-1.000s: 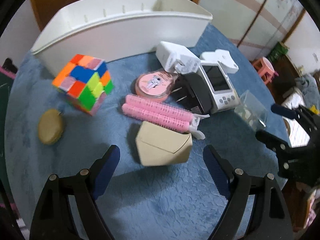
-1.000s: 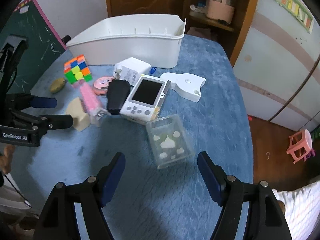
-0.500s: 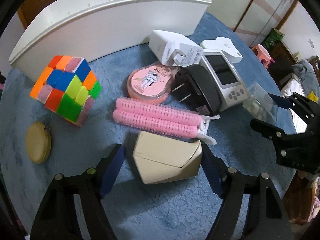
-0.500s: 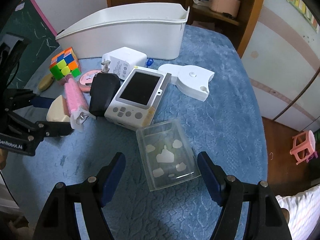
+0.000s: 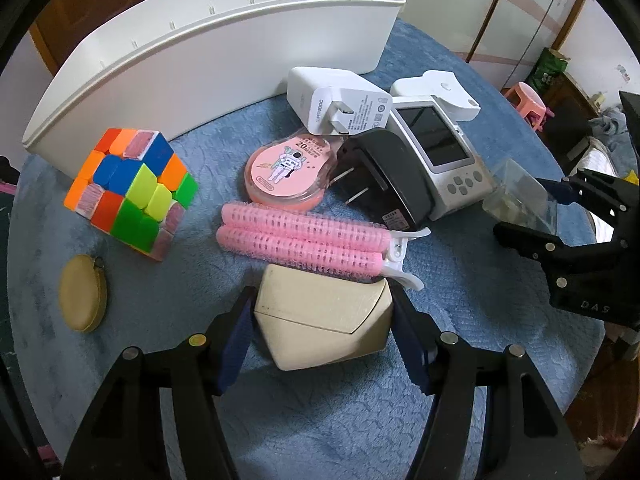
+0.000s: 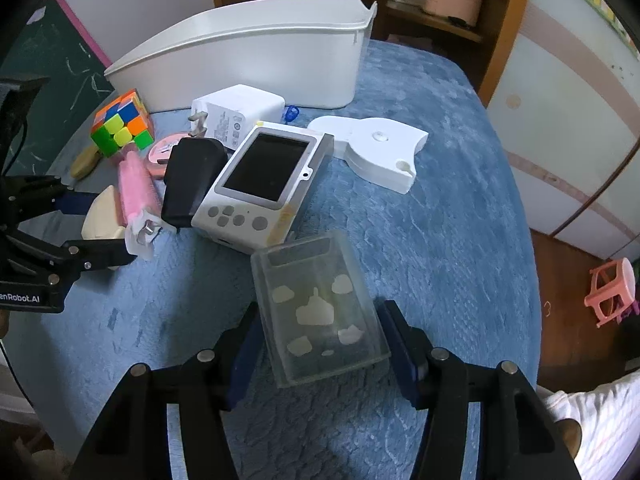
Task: Organize rigid objects
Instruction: 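Grasp the beige pouch with left tool while right tool grasps clear square case, then lower both held items into the white tray and open both tools, then withdraw both tools from the tray toward the cube and rollers, then grasp the Rubik's cube with left tool while right tool grasps pink rollers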
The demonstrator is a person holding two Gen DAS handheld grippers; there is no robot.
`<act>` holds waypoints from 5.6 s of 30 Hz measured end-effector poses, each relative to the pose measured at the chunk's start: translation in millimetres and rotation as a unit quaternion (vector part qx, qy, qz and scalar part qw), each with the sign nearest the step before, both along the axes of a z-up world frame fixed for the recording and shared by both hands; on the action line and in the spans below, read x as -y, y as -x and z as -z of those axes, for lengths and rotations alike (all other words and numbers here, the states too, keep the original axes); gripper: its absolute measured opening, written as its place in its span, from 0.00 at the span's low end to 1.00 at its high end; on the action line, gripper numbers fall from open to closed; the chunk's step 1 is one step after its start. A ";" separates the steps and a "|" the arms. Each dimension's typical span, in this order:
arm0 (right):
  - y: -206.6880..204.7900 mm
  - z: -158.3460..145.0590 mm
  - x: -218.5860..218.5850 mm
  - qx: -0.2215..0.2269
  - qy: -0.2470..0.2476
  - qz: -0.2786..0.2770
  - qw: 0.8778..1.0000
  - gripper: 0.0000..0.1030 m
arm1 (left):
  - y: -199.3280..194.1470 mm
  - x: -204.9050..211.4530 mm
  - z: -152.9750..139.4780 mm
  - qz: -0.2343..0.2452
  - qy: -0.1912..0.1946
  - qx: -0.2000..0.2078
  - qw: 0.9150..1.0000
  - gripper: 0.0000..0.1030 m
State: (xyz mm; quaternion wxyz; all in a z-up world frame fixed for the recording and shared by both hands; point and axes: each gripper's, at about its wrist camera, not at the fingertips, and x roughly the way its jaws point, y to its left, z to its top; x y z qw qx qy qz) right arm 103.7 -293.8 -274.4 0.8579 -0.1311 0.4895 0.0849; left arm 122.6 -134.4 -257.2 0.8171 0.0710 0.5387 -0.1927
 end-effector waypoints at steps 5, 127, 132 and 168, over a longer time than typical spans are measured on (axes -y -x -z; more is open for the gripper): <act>-3.4 -0.1 -5.6 -0.002 0.016 -0.009 1.000 0.55 | 3.0 2.0 1.3 -0.031 -0.017 -0.007 0.999 0.66; -22.2 -207.1 -94.7 0.102 -0.086 -0.018 0.991 0.65 | -41.0 -79.2 -207.3 -0.151 0.016 0.148 0.977 0.80; -2.0 -185.0 -98.7 0.091 -0.087 -0.040 0.991 0.65 | -23.0 -85.6 -186.4 -0.152 0.017 0.139 0.978 0.80; -6.3 9.4 -172.8 0.044 0.097 -0.113 0.988 0.53 | -90.4 -86.1 -23.8 0.058 -0.018 0.016 0.998 0.80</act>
